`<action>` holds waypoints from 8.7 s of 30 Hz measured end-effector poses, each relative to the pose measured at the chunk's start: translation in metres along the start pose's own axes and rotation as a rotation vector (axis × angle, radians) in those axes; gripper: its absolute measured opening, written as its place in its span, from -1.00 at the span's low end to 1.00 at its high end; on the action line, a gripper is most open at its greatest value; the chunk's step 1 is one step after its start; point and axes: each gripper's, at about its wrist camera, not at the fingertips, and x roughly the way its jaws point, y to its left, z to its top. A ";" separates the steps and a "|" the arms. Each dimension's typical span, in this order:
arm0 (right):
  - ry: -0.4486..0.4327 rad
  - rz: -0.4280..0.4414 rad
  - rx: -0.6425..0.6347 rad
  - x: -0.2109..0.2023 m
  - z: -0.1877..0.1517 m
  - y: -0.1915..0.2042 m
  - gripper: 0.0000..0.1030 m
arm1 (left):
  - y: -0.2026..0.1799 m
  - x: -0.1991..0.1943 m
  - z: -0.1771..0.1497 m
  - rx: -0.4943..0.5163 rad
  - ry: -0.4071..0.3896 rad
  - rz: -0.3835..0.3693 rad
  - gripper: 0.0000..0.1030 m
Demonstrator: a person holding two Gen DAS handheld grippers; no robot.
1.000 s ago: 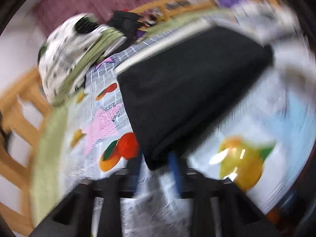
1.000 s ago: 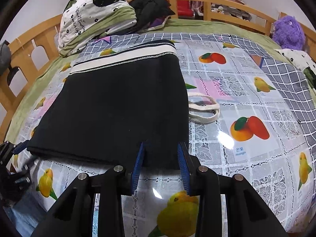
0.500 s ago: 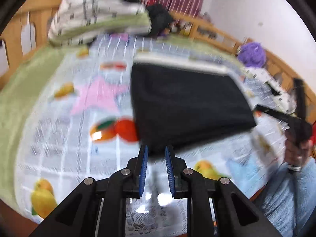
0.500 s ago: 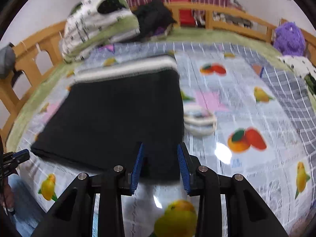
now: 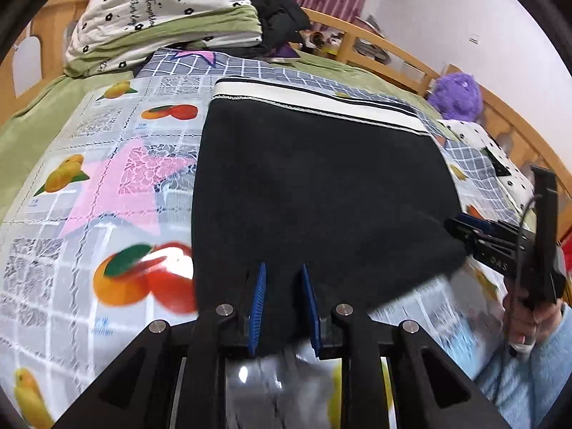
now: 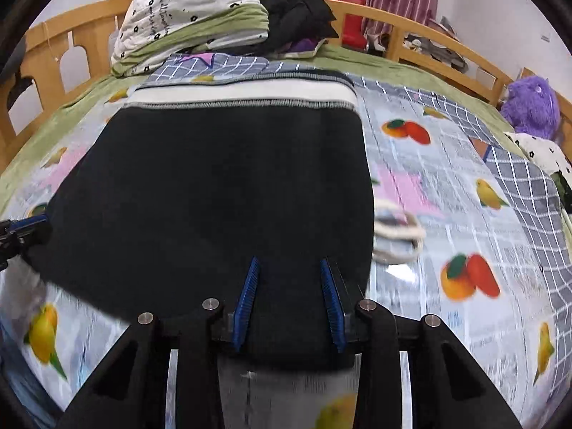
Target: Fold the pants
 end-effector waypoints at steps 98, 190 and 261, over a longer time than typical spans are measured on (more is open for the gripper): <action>-0.043 -0.011 0.090 0.066 0.111 -0.055 -0.28 | 0.032 0.096 0.127 -0.008 0.073 0.070 -0.11; -0.180 -0.121 0.188 -0.219 -0.017 0.015 0.81 | -0.082 -0.165 -0.008 0.036 -0.219 0.215 0.38; -0.188 -0.123 0.197 -0.222 -0.018 0.016 0.81 | -0.084 -0.168 -0.005 0.035 -0.231 0.201 0.38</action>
